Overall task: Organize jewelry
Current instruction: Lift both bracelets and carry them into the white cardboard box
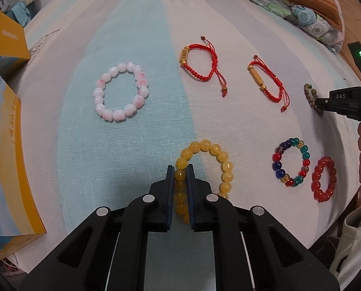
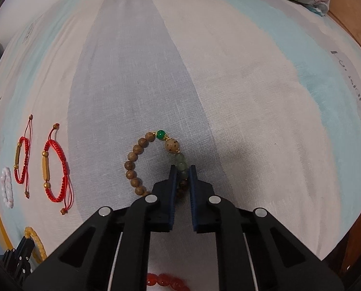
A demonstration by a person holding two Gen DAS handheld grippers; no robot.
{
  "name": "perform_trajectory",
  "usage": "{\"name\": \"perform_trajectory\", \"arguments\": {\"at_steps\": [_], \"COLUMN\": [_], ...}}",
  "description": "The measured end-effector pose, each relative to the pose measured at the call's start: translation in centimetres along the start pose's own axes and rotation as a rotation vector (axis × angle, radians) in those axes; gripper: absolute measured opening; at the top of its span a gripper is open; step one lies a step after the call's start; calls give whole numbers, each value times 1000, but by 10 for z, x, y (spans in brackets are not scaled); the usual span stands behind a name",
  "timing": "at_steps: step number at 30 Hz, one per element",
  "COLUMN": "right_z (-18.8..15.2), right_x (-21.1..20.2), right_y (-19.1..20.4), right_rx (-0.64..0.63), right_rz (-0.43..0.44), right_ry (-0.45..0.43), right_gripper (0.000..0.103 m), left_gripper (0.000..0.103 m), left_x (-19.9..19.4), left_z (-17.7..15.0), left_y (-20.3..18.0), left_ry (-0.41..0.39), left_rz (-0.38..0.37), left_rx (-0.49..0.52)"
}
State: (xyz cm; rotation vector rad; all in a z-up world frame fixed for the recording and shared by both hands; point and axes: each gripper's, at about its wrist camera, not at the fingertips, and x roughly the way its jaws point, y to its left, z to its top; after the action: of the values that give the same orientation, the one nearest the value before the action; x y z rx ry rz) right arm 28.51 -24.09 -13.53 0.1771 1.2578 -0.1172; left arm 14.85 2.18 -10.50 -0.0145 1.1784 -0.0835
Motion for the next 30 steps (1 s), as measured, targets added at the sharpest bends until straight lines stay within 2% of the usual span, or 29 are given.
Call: {"name": "perform_trajectory", "arguments": {"at_steps": [8,18,30], "right_z": [-9,-20,-22], "right_x": [-12,-49,-72], "right_y": [14,17,22], "right_rx": [-32,-54,-78], "right_rz": [-4,24,40], "right_ry": [-44,-119,-157], "right_gripper": [8,7,7], "left_gripper": [9,9,9], "left_x": [-19,-37,-64], "left_z": [-4,3,14], "left_y": [-3,-11,-21], "left_ry": [-45,-94,-136], "left_rz": [-26,-57,-79], "left_rx": [-2,-1,-1]}}
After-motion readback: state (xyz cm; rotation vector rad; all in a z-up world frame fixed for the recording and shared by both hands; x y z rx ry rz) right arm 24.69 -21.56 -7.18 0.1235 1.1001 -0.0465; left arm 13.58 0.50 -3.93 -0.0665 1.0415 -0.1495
